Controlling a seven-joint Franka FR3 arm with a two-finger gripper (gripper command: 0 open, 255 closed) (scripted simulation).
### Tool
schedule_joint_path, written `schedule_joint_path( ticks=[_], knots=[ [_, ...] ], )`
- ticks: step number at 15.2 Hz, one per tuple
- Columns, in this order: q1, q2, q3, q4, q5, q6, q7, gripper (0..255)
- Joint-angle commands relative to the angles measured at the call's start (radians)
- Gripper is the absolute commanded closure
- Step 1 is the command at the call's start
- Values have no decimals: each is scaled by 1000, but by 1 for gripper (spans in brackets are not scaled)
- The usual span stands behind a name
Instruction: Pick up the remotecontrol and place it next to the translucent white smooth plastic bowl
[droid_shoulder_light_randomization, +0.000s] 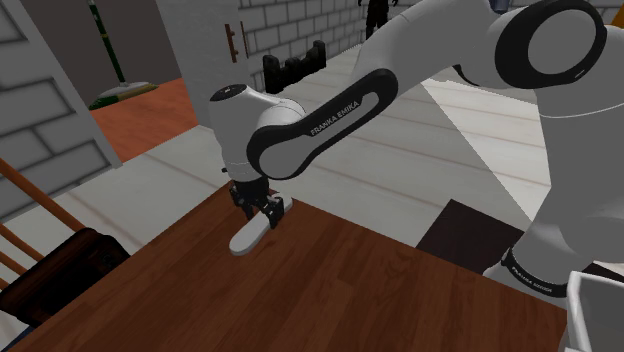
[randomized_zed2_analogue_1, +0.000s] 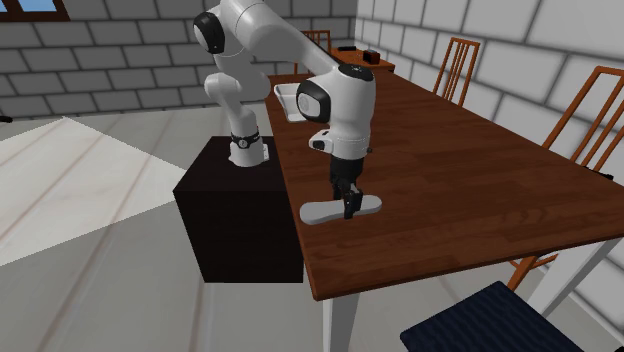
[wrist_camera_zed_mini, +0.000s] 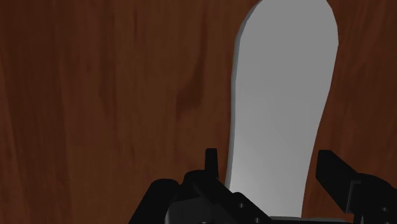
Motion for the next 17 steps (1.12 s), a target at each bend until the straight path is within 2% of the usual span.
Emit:
schedule_joint_path(
  ticks=[1,17],
  knots=[
    [0,0,0,0,0,0,0,255],
    [-11,-78,32,107,54,-173,-35,255]
  ],
)
